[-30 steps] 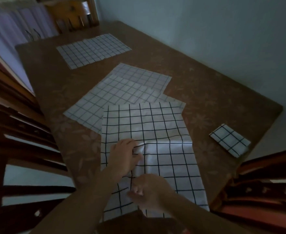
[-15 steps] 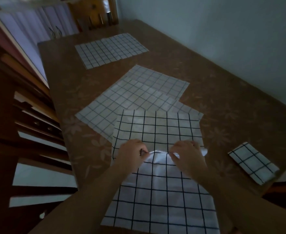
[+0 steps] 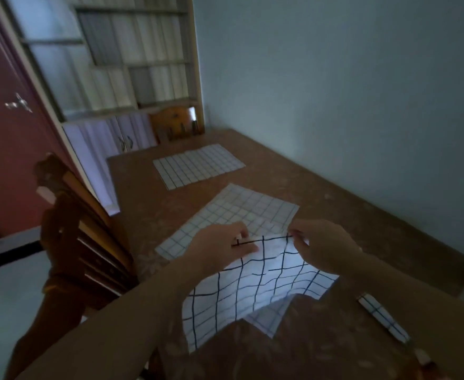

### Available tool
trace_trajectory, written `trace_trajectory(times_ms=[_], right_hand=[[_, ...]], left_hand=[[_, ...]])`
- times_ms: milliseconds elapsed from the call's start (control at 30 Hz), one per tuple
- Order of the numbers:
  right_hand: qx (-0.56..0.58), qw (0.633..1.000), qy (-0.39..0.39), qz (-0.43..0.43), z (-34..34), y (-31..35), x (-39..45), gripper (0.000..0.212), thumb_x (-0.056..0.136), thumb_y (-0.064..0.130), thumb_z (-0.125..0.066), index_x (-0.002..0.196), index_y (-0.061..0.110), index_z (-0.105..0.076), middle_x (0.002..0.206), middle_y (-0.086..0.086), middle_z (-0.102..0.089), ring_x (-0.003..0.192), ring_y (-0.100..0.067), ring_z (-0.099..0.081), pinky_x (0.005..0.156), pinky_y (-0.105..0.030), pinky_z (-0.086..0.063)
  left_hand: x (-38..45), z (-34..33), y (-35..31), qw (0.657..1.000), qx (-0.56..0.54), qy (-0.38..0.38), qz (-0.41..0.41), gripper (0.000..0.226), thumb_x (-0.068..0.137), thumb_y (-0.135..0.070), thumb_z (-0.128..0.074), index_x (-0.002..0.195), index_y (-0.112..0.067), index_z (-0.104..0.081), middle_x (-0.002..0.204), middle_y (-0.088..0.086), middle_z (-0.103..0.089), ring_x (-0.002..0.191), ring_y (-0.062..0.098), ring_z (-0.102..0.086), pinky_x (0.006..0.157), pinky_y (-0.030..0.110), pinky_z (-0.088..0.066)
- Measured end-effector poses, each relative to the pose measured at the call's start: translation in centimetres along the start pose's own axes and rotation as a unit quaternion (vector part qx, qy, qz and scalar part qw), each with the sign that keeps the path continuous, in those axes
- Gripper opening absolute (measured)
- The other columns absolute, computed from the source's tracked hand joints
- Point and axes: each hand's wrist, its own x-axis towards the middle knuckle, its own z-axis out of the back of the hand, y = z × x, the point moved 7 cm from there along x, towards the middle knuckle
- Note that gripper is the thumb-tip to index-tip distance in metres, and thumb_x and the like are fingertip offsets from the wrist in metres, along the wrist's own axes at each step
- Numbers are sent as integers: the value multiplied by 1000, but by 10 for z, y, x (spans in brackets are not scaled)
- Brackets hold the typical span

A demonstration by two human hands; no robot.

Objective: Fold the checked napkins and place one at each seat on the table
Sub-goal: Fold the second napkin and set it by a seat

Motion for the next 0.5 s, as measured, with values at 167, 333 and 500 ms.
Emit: trace_trajectory(times_ms=[167,333,500], right_hand=[[43,997,18,65,62,86,-20,28,84,44,-66,108,29,-65,94,14,-67,83,-7,-62,75,-26,-50],[38,994,5,103,106,121,-46,14,90,25,-65,88,16,-76,83,3,-73,71,-12,-64,68,-27,-51],[19,998,16,62,130,120,-74,16,89,27,-65,93,15,-76,91,1,-75,84,-17,-67,80,-36,-52]], left_hand=[[-33,77,-57,994,80,-34,-71,34,88,-58,-56,88,-25,-63,61,-16,-45,58,1,-45,56,20,-34],[-77,132,-65,994,84,-10,-75,33,81,-58,-65,86,-25,-63,78,-10,-60,73,7,-54,66,25,-45],[-113,165,-61,997,-56,-35,-33,12,82,-42,-71,81,-31,-69,80,-10,-66,75,4,-62,66,20,-50]])
